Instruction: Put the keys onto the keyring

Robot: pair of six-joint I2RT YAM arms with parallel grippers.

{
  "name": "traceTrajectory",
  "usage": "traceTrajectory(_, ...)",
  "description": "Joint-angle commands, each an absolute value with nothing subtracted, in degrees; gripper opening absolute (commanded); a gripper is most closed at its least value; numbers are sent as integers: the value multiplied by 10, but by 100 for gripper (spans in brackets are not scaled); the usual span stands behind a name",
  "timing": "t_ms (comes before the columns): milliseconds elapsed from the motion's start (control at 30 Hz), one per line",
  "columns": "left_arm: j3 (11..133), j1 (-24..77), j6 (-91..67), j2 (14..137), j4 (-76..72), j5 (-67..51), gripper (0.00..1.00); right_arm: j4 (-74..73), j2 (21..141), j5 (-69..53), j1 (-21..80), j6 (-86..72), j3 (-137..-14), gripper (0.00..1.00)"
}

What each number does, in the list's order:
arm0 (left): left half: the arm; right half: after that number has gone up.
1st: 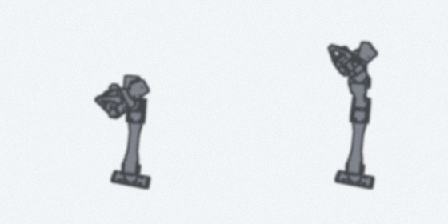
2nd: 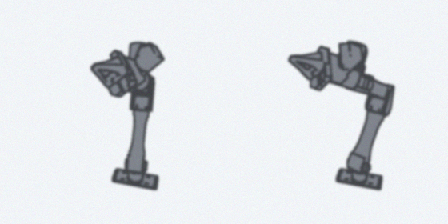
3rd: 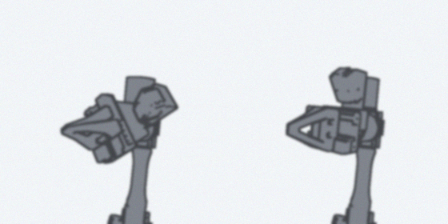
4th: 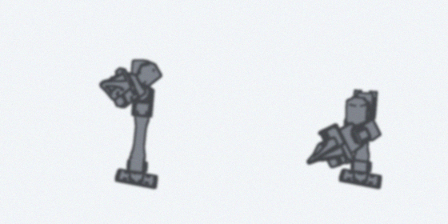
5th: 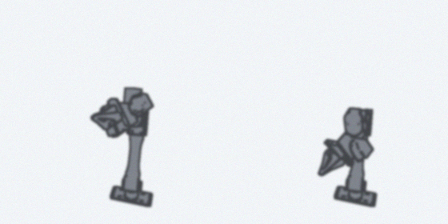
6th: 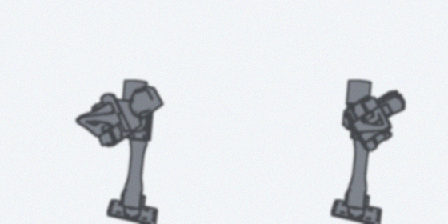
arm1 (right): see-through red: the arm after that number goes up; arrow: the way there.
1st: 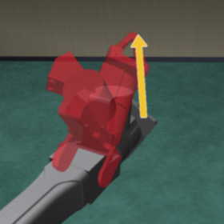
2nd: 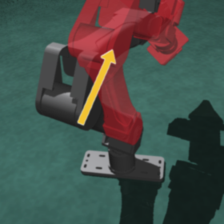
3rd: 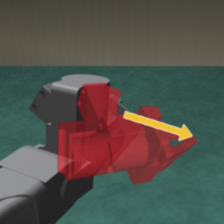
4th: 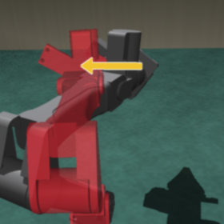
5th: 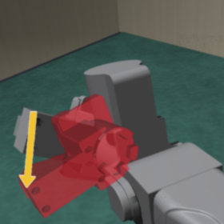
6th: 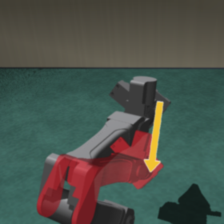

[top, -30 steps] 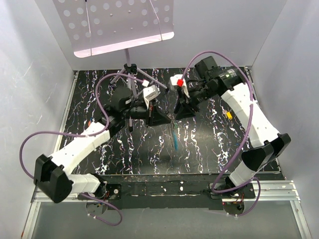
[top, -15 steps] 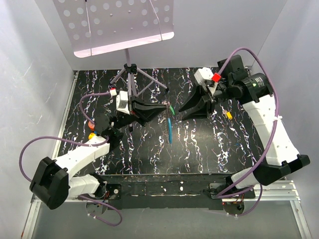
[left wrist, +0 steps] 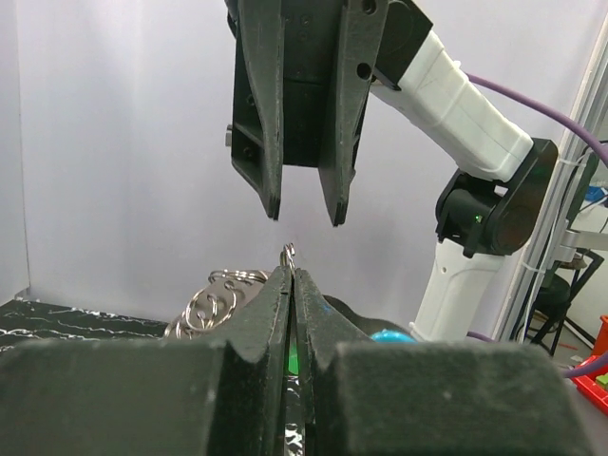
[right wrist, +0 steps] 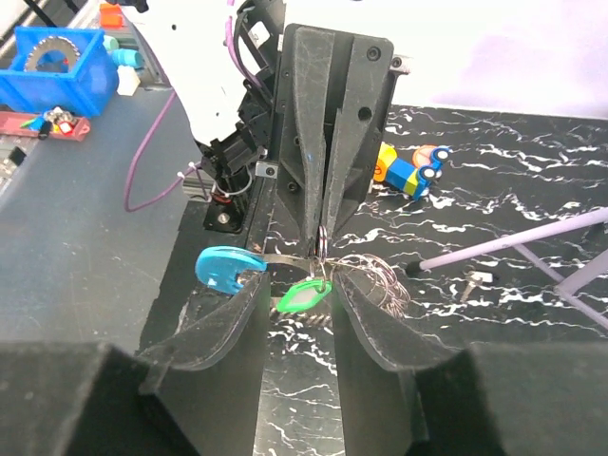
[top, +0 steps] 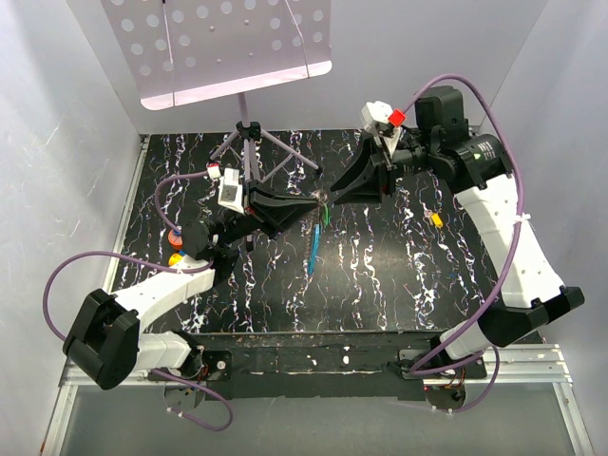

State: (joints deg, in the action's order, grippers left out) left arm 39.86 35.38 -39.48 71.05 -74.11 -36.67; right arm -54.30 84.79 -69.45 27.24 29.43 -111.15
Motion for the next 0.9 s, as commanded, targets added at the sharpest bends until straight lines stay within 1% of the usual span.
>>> traceTrajectory(0, 422, 353, -403, 697, -824, -369, 0, -496, 832, -690, 282, 236, -1085, 39)
traceTrajectory(333, 422, 352, -404, 693, -828, -372, 0, -467, 834, -673, 291, 201, -1071, 35)
traceTrajectory(700, 422, 352, -403, 690, -825, -370, 0, -465, 824, -668, 295, 193, -1045, 25)
traceTrajectory(767, 423, 352, -403, 690, -824, -370, 0, -465, 823, -671, 295, 192, -1042, 22)
traceTrajectory(867, 422, 353, -400, 687, -820, -371, 0, -464, 822, -675, 296, 189, -1041, 15)
